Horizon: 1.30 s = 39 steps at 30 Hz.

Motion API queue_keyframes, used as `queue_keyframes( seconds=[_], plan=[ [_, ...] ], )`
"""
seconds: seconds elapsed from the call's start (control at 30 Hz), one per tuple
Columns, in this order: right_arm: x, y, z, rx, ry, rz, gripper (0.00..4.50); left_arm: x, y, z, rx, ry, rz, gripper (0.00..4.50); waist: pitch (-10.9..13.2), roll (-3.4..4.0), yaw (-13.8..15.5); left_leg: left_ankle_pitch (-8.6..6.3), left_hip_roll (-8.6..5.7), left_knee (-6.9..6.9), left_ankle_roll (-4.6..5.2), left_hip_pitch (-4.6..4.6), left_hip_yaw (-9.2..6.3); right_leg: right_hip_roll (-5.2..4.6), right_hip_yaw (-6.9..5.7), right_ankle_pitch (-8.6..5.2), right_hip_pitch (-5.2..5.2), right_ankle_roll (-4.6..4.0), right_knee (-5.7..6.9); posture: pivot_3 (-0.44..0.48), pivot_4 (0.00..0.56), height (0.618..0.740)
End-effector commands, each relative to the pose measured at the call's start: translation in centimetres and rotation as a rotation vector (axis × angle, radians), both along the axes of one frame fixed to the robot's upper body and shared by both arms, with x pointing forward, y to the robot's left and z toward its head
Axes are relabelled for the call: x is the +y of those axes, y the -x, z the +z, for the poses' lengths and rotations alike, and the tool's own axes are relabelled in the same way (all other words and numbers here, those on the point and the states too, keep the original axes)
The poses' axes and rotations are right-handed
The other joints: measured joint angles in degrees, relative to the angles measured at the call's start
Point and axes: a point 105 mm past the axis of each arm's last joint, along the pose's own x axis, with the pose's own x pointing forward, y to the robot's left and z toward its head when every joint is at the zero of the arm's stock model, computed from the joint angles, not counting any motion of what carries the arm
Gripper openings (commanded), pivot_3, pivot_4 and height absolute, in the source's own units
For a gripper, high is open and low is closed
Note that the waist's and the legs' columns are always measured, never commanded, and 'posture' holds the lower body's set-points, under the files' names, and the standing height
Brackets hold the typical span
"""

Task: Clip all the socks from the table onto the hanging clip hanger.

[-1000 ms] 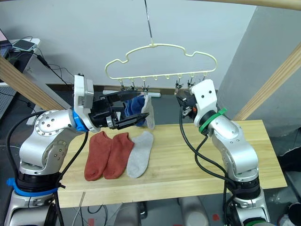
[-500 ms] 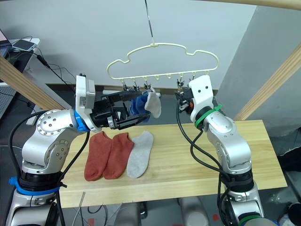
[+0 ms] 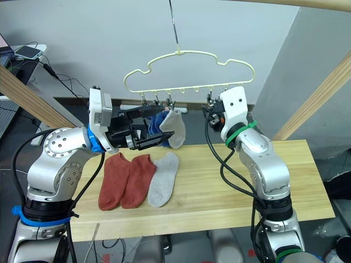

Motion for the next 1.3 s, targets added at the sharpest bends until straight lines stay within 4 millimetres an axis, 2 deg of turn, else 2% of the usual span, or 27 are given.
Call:
queue_keyframes(
  seconds=[0.03, 0.33, 0.8, 0.9, 1.03, 1.1, 1.17, 1.3],
  plan=[
    [0.3, 0.3, 1.9, -0.070, -0.037, 0.017, 2.25, -0.5, 0.5, 0.9, -0.055, -0.002, -0.023, 3.53, 0.00, 0.00, 0.00, 0.00, 0.00, 0.00, 0.00, 0.00, 0.00, 0.00, 0.00, 0.00, 0.00, 0.00, 0.00, -0.240, 0.277, 0.732],
    [2.0, -0.2, 2.4, -0.080, -0.058, 0.062, 2.25, -0.5, 0.4, 0.8, -0.054, -0.003, -0.019, 3.53, 0.00, 0.00, -0.06, 0.00, 0.00, 0.01, 0.00, 0.00, 0.00, 0.00, 0.00, 0.00, 0.00, 0.00, 0.01, -0.240, 0.277, 0.732],
    [2.4, -0.6, 2.8, -0.108, -0.085, 0.058, 2.25, -0.6, 0.4, 0.8, -0.048, 0.007, -0.016, 3.53, 0.00, 0.00, -0.02, 0.00, 0.00, 0.00, 0.00, 0.00, -0.01, 0.00, -0.01, 0.00, 0.00, -0.01, 0.02, -0.234, 0.278, 0.732],
    [2.3, -0.7, 2.8, -0.110, -0.089, 0.048, 1.70, -0.6, 0.4, 0.7, -0.044, 0.009, -0.013, 3.53, 0.00, 0.00, -0.02, 0.00, 0.00, 0.00, 0.00, 0.00, 0.00, 0.00, -0.01, 0.00, 0.00, -0.01, 0.02, -0.235, 0.278, 0.732],
    [2.2, -0.8, 2.9, -0.111, -0.090, 0.042, 0.45, -0.6, 0.3, 0.4, -0.037, 0.016, 0.003, 3.53, 0.00, 0.00, -0.02, 0.00, 0.00, 0.00, 0.00, 0.00, 0.00, 0.00, -0.01, 0.00, 0.00, -0.01, 0.02, -0.235, 0.279, 0.732],
    [2.2, -0.8, 2.9, -0.113, -0.091, 0.042, 0.08, -0.6, 0.3, 0.2, -0.027, 0.022, 0.015, 3.53, 0.00, 0.01, -0.02, 0.00, 0.00, 0.00, 0.00, 0.00, 0.00, 0.00, 0.00, 0.00, 0.00, -0.01, 0.02, -0.236, 0.282, 0.732],
    [2.1, -0.8, 2.9, -0.113, -0.090, 0.041, 0.03, -0.4, 0.2, -0.4, -0.008, 0.027, 0.044, 3.53, 0.00, 0.01, -0.03, 0.00, 0.00, 0.00, 0.00, 0.00, -0.01, 0.00, -0.01, 0.00, 0.00, -0.01, 0.02, -0.237, 0.283, 0.732],
    [2.1, -0.8, 2.9, -0.114, -0.088, 0.041, 0.03, 0.0, 0.6, -3.5, 0.062, 0.000, 0.130, 3.53, -0.01, 0.02, -0.26, 0.00, 0.01, 0.00, 0.00, 0.01, 0.02, -0.02, 0.04, 0.00, 0.00, -0.01, 0.03, -0.237, 0.284, 0.732]
  ],
)
